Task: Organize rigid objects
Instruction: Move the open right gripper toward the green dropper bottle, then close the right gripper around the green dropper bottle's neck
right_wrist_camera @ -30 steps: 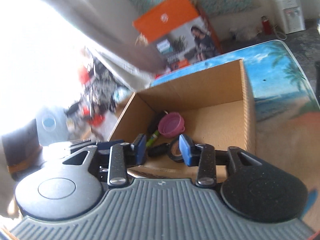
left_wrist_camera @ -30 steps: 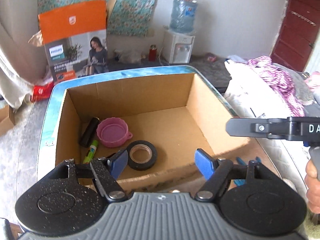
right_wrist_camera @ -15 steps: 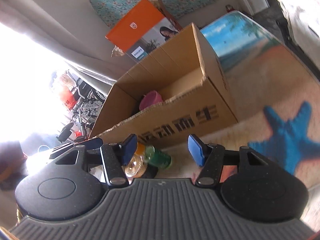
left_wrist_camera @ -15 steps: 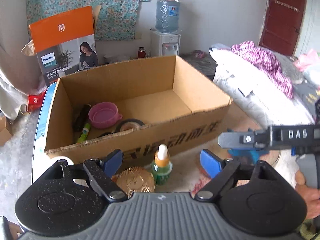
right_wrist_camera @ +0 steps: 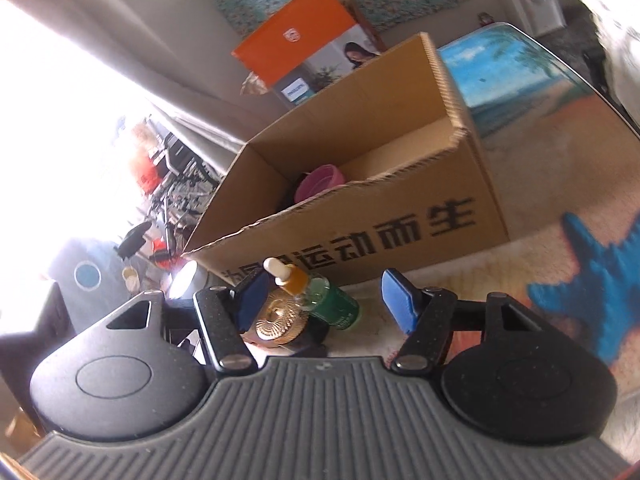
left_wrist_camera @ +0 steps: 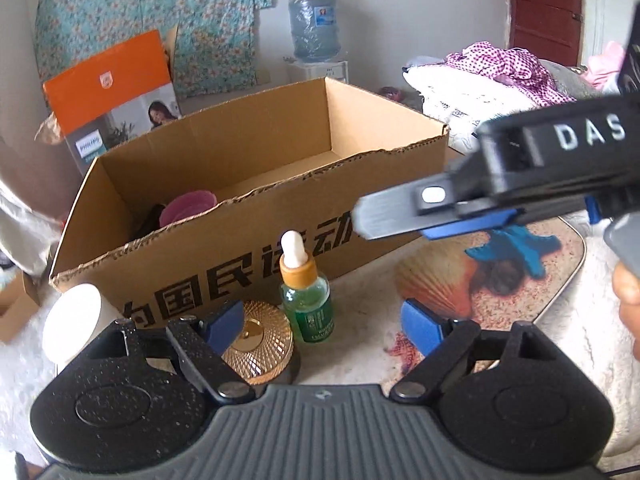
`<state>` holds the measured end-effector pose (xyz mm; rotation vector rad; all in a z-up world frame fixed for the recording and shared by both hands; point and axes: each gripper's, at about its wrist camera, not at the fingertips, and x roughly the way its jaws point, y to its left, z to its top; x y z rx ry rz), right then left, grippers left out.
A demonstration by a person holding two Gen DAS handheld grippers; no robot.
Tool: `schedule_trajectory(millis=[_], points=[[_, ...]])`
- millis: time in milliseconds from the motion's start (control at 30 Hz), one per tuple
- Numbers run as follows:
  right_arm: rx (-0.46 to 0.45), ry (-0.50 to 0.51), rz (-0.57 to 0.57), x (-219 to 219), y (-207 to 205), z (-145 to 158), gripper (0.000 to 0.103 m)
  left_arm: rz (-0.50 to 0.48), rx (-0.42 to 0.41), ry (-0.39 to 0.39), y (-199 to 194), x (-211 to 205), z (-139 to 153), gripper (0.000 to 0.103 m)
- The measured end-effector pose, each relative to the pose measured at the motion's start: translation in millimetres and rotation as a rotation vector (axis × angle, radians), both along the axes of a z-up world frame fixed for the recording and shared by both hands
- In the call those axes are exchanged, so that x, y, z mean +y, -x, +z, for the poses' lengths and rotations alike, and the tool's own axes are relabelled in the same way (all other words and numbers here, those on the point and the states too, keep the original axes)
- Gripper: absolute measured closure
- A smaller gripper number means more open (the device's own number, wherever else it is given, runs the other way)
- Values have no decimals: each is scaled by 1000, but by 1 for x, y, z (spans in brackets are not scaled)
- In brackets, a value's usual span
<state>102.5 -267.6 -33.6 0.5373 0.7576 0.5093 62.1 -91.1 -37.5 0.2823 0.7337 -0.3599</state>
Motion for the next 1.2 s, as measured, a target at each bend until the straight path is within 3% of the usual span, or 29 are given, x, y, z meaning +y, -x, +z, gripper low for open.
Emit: schedule_trajectory(millis=[200,300,467,567,667,1200], points=[[-29,12,58,23,-12,4,41,-17,-31,5,-3,-3,-3,25],[-46,38,74,34,-19,7,46,-18,-31,1,-8,-4,-6,35],[-62,70,111,49,-28,10,63,-16,-10,21,-15,-2,-9,49],[-65,97,123,57,-30,10,81,-18,-15,21,-16,-1,-10,52],[-73,114,124,60,-32,9,91,-19,-20,14,-17,-1,-10,52],[-101,167,92,33,-21,14,93,-80,-9,65,-16,-27,-7,53]])
